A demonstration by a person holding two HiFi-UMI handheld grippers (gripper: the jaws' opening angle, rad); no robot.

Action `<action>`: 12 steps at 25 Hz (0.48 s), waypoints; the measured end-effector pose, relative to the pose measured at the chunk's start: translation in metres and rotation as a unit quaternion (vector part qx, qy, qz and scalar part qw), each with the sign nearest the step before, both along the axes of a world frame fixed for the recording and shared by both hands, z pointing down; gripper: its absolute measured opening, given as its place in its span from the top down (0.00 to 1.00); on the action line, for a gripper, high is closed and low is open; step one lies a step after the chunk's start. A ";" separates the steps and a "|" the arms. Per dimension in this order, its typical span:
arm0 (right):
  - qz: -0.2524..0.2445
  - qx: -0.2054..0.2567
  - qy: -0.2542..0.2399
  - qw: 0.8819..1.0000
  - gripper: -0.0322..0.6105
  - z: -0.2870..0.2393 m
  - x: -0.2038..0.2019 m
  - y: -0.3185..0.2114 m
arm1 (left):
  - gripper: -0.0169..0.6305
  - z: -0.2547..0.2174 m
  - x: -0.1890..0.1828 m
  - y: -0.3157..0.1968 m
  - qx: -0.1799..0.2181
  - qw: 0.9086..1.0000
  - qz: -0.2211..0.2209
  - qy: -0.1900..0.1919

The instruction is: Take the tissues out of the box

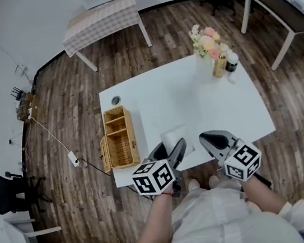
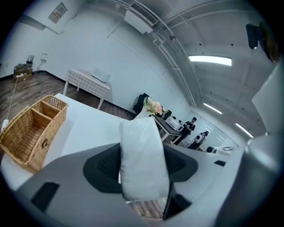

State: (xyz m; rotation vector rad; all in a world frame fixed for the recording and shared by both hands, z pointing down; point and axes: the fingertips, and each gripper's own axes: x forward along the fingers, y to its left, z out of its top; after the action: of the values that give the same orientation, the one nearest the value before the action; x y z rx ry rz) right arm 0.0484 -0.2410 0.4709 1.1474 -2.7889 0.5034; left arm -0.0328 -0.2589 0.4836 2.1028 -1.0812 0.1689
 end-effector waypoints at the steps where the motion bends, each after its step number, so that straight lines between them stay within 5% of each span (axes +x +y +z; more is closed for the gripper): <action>1: 0.001 0.000 0.000 1.000 0.90 0.000 0.001 0.000 | 0.58 0.000 0.002 0.003 -0.001 1.000 0.001 0.003; 12: -0.007 0.012 0.027 1.000 0.90 -0.001 0.002 0.007 | 0.58 0.000 0.014 0.014 -0.010 1.000 0.009 0.014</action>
State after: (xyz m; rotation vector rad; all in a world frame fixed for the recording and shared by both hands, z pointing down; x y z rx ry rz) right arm 0.0507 -0.2344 0.4702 1.1284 -2.7628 0.4336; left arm -0.0186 -0.2454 0.4832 2.0921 -1.0403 0.1566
